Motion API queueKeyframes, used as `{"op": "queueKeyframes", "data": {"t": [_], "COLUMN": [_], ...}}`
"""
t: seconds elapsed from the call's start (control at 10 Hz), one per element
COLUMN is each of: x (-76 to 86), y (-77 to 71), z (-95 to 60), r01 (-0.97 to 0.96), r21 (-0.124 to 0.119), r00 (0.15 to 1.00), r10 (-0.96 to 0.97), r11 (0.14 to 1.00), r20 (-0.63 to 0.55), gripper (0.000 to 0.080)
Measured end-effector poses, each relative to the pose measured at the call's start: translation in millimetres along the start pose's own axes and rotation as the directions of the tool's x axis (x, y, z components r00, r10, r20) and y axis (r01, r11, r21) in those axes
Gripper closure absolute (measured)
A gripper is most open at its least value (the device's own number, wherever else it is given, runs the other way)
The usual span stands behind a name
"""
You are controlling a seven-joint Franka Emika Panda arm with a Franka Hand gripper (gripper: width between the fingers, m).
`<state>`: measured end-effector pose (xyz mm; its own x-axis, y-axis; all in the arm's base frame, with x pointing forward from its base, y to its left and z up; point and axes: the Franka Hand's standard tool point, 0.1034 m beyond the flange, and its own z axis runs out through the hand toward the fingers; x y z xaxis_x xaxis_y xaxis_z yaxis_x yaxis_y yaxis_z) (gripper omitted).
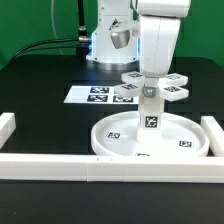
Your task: Assemble round table
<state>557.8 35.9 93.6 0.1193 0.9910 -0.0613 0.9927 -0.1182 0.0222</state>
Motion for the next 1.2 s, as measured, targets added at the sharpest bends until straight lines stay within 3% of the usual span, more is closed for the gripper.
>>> {"op": "queueKeyframes", "data": {"t": [0.1,0.5,0.8,1.0,1.2], "x": [-0.6,-1.8,-1.6,-1.2,0.1], "y": [0.1,0.3,0.2,-0.6,-2.3], "z": [0.0,0.1,0.2,-0.1,0.1], "r01": [-0.001,-0.025,-0.214,-0.497,-0.738], "r21": [0.000,0.000,0.002,0.001,0.019], "r00": [1.000,1.000,0.977,0.868,0.675], "r10": [0.001,0.025,0.214,0.497,0.738], "r11": [1.000,1.000,0.977,0.868,0.675], "r20": [0.000,0.000,-0.003,-0.005,-0.007], "gripper": [0.0352,0.0351,0.0351,0.0351,0.0351]}}
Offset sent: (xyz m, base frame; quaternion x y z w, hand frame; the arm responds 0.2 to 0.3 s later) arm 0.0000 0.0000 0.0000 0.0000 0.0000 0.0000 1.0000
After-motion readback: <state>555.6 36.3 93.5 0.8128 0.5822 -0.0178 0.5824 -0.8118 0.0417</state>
